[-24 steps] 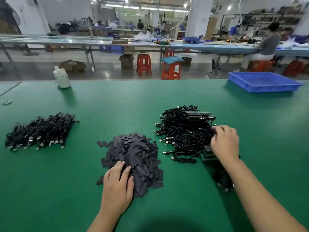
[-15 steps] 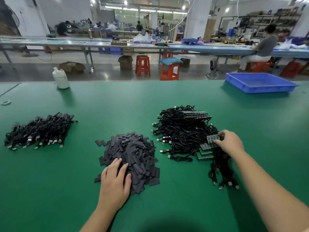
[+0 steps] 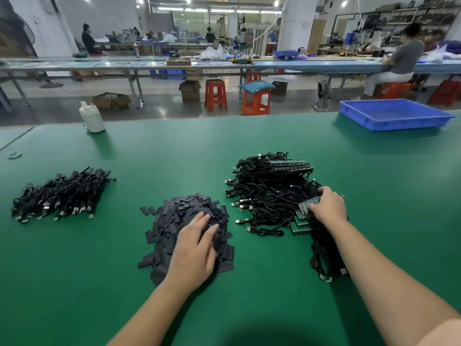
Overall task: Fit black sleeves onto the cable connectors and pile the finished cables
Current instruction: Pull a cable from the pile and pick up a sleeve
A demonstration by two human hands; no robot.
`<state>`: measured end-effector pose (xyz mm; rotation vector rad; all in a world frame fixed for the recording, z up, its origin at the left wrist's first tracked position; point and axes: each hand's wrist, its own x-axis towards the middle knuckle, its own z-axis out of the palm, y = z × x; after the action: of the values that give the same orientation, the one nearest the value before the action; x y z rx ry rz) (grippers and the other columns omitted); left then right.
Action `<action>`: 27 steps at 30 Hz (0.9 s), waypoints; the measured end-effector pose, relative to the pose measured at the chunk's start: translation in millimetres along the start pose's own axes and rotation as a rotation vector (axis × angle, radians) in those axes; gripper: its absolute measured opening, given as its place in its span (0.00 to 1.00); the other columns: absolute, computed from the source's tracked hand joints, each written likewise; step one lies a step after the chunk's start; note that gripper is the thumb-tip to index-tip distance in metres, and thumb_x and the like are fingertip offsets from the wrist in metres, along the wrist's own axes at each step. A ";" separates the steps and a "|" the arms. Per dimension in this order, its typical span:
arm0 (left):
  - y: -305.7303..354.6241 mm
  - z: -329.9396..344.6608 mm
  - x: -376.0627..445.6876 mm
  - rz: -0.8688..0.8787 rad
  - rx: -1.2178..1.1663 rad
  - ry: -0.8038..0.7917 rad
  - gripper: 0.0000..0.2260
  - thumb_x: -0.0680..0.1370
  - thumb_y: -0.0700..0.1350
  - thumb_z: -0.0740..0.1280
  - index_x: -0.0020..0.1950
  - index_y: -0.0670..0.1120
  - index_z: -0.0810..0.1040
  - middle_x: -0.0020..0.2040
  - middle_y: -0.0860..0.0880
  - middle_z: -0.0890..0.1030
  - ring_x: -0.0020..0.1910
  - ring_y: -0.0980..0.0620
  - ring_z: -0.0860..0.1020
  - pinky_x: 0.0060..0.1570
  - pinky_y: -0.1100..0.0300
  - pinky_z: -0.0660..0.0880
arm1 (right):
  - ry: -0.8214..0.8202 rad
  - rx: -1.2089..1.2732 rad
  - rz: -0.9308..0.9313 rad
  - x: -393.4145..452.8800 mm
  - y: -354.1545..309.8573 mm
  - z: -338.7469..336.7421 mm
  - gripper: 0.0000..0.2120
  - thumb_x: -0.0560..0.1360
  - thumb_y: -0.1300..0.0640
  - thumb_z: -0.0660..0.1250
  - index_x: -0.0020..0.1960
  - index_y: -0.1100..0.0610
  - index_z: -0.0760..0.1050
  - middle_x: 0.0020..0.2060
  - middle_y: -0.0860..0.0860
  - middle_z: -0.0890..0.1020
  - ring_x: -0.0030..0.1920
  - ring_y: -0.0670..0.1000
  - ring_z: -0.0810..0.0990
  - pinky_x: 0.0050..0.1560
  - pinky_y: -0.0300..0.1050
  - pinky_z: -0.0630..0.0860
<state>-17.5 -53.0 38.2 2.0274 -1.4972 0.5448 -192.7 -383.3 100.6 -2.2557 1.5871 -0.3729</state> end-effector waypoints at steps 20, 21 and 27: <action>72.1 55.2 70.2 -0.595 -0.759 -0.576 0.09 0.81 0.49 0.65 0.60 0.54 0.79 0.41 0.56 0.84 0.34 0.64 0.76 0.35 0.72 0.70 | -0.585 0.651 -0.314 -23.5 97.5 -99.7 0.03 0.75 0.59 0.70 0.45 0.51 0.81 0.42 0.54 0.79 0.42 0.46 0.76 0.45 0.37 0.76; 71.4 54.7 67.2 -0.584 -0.732 -0.597 0.09 0.81 0.49 0.64 0.60 0.54 0.79 0.42 0.56 0.84 0.38 0.64 0.78 0.37 0.72 0.71 | -0.630 0.662 -0.329 -24.3 101.4 -103.3 0.02 0.74 0.58 0.70 0.46 0.53 0.80 0.42 0.55 0.79 0.42 0.48 0.77 0.45 0.36 0.76; 94.6 44.2 72.2 -0.528 -0.827 -0.562 0.12 0.80 0.50 0.66 0.63 0.55 0.78 0.53 0.59 0.82 0.50 0.63 0.79 0.47 0.72 0.74 | -0.418 0.916 -0.299 -37.3 69.6 -113.2 0.09 0.74 0.63 0.69 0.42 0.50 0.82 0.36 0.50 0.82 0.35 0.45 0.80 0.36 0.35 0.78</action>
<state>-86.7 -155.4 67.3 1.8000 -1.0854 -0.7916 -310.7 -384.9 172.2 -1.6684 0.6470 -0.5242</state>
